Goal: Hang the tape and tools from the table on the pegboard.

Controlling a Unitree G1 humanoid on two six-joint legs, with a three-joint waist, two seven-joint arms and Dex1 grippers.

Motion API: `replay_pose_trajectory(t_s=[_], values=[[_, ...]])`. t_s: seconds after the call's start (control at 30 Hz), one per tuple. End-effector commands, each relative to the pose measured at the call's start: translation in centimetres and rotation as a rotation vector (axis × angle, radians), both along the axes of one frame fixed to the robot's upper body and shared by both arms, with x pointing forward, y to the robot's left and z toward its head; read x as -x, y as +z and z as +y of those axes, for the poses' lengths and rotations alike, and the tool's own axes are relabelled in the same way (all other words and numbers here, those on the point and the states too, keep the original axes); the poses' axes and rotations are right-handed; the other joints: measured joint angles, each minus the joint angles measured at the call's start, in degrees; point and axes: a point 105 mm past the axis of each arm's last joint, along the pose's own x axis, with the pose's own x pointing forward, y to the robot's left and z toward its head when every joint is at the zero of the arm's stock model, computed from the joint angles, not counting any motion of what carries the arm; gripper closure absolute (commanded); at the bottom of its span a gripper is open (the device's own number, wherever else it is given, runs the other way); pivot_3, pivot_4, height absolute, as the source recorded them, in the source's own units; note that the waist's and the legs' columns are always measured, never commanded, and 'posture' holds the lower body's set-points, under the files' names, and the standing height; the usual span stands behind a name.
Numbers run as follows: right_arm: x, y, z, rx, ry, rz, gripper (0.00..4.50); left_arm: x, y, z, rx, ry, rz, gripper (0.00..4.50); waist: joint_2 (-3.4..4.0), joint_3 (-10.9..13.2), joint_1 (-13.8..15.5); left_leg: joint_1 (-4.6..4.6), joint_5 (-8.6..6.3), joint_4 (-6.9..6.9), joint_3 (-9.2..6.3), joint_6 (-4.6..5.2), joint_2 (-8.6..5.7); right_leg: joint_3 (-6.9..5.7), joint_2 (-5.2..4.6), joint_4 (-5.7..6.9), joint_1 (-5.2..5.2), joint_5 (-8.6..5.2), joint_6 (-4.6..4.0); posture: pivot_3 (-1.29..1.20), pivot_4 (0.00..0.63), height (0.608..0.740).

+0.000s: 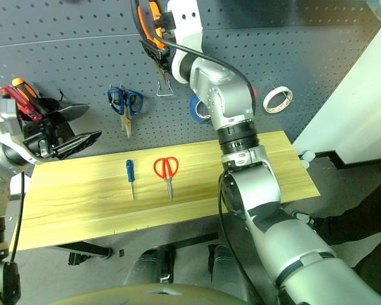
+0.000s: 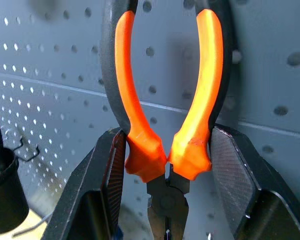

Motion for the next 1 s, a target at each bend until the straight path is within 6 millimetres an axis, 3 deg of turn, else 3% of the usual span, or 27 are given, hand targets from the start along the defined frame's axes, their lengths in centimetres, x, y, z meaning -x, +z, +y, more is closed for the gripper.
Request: replay_pose_trajectory(t_s=[0.03, 0.2, 0.43, 0.6, 0.83, 1.0], values=[[0.5, 3.0, 0.6, -0.020, -0.008, -0.120, 2.31, 0.5, 2.4, 0.4, 0.017, 0.026, -0.077, 0.00, 0.01, -0.17, 0.11, 0.00, 0.00, 0.00, 0.00, -0.01, 0.00, 0.00, 0.00, 0.00, 0.00, 0.00, 0.00, 0.17, 0.020, 0.740], [-0.2, 2.6, 1.3, -0.003, -0.039, -0.138, 2.31, -0.2, 3.4, 1.1, 0.038, 0.085, -0.108, 0.00, 0.00, -0.35, 1.03, 0.03, 0.04, 0.01, -0.01, -0.07, 0.00, 0.01, 0.03, 0.06, 0.00, 0.02, -0.03, 0.18, 0.017, 0.740], [-1.3, 1.2, 1.7, 0.008, -0.086, -0.114, 2.31, -0.7, 3.2, 1.4, 0.007, 0.124, -0.121, 0.00, -0.11, -0.52, 1.22, 0.18, 0.08, -0.04, 0.04, -0.14, 0.01, 0.09, 0.07, 0.11, 0.08, 0.05, -0.07, 0.20, 0.016, 0.740], [-1.6, -0.4, 1.7, 0.086, -0.108, -0.126, 2.31, -0.6, 2.9, 1.5, 0.000, 0.134, -0.119, 0.00, -0.12, -0.61, 1.30, 1.03, 0.00, -0.22, 0.07, -0.30, 0.27, 0.07, 0.28, -0.16, 0.91, 0.08, -0.20, 0.20, 0.022, 0.740], [-2.1, -1.3, 0.7, 0.105, -0.169, -0.087, 2.31, -0.5, 2.1, 1.5, -0.009, 0.136, -0.095, 0.00, -0.13, -0.65, 1.31, 1.02, -0.01, -0.23, 0.09, -0.32, 0.30, 0.09, 0.29, -0.11, 0.85, 0.09, -0.22, 0.18, 0.030, 0.740], [-2.5, -3.1, 0.1, 0.142, -0.205, -0.056, 2.31, -0.9, 2.1, 1.1, -0.017, 0.121, -0.093, 0.00, -0.16, -0.82, 1.36, 1.02, -0.01, -0.20, 0.09, -0.34, 0.32, 0.08, 0.29, -0.11, 0.87, 0.10, -0.23, 0.16, 0.033, 0.740]])
